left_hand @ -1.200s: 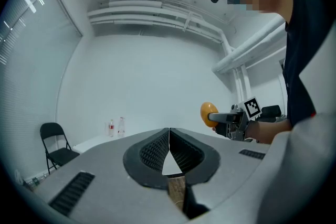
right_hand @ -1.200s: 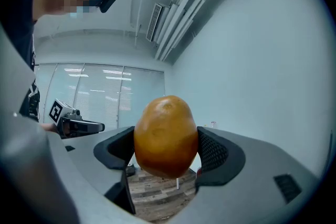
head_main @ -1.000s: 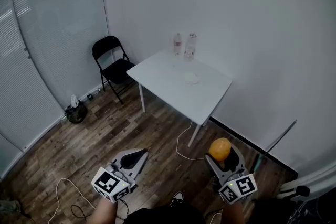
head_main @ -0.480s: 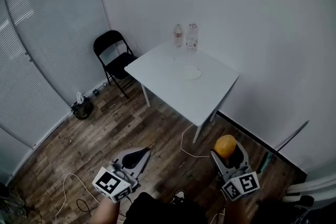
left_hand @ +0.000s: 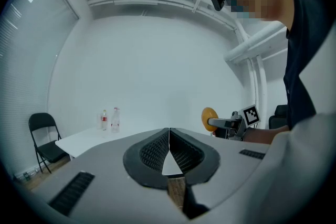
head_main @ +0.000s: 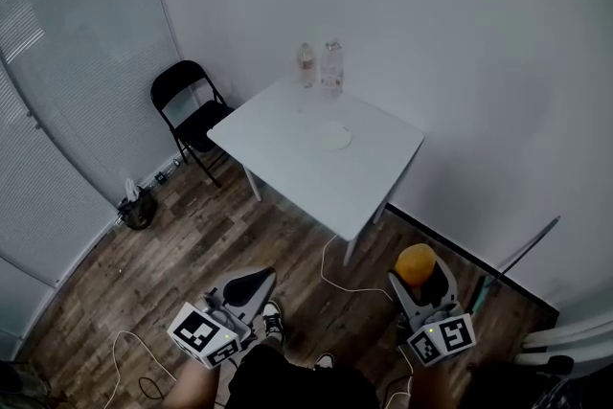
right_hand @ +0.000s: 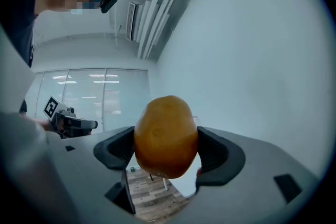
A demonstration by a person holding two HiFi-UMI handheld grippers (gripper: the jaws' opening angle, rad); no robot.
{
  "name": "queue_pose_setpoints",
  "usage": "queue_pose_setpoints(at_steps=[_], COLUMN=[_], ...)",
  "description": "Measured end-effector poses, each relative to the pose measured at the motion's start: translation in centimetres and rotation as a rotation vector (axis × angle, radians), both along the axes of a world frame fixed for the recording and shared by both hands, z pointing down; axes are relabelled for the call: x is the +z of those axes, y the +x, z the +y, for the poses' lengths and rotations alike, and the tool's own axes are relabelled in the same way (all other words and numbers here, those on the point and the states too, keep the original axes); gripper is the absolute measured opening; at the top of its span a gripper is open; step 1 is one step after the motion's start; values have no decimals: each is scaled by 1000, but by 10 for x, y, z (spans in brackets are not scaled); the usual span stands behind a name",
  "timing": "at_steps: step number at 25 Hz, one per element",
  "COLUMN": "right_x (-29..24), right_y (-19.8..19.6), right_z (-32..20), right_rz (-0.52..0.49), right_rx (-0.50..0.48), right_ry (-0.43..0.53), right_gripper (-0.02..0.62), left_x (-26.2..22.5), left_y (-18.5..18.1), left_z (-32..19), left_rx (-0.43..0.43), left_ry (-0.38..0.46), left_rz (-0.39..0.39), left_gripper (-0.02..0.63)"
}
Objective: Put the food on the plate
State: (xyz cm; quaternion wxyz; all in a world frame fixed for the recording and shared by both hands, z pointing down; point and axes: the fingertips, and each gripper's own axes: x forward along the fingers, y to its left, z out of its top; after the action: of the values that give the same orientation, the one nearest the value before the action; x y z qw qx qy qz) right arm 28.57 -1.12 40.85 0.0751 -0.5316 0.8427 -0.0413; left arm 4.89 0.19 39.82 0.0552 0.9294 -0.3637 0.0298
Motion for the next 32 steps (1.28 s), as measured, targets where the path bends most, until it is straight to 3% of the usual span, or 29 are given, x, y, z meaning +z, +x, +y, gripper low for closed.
queue_pose_setpoints(at_steps=[8, 20, 25, 32], right_x=[-6, -29, -34, -33], right_y=[-27, -130, -168, -177], right_z=[-74, -216, -252, -291], right_rz=[106, 77, 110, 123], right_rx=[33, 97, 115, 127], right_ry=[27, 11, 11, 1], right_gripper=[373, 373, 373, 373], left_x=[-1, -2, -2, 0], left_y=[-17, -121, -153, -167], left_z=[-84, -241, -285, -322], left_rx=[40, 112, 145, 142], left_ry=[14, 21, 35, 25], left_rz=[28, 21, 5, 24], left_gripper=[23, 23, 23, 23])
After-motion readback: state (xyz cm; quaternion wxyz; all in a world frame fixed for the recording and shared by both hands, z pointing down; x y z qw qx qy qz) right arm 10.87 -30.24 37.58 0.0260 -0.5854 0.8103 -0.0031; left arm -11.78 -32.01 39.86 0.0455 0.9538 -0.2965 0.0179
